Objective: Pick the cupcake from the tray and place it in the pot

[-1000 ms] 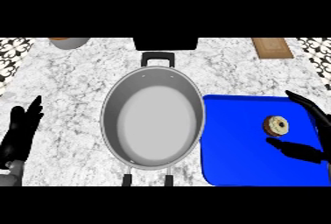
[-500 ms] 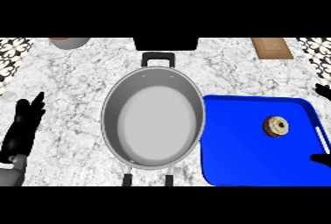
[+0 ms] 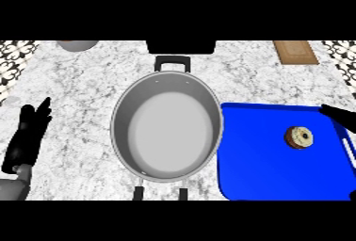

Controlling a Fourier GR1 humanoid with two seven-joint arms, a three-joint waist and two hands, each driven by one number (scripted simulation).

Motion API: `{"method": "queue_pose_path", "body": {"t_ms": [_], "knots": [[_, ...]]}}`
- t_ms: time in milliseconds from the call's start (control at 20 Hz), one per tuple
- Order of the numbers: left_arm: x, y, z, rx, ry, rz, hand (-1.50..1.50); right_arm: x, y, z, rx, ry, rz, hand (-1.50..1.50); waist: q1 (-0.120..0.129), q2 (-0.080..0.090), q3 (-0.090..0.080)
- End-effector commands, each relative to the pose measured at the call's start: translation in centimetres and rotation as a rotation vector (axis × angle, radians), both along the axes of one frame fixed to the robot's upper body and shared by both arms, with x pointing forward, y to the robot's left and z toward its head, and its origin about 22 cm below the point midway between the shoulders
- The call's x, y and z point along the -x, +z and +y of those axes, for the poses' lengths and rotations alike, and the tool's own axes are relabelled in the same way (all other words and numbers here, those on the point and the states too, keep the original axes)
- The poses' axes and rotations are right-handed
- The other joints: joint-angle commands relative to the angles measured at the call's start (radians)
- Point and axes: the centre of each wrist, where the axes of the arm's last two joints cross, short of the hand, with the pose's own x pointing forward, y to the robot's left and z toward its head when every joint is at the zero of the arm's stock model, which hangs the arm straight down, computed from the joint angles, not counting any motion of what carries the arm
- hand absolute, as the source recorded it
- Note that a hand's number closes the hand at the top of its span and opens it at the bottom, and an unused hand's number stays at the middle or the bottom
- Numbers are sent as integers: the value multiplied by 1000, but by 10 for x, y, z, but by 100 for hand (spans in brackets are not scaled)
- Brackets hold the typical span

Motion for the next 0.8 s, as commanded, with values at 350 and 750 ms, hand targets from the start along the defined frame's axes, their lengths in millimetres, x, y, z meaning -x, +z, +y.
{"method": "queue_pose_path", "body": {"t_ms": [350, 750], "knots": [[4, 6, -3, 2, -4, 13, 0, -16, -20, -4, 63, -108, 103, -150, 4, 1, 2], [6, -6, -6, -8, -11, -3, 0, -22, -85, 6, 103, -86, 133, -150, 7, 2, 3]]}}
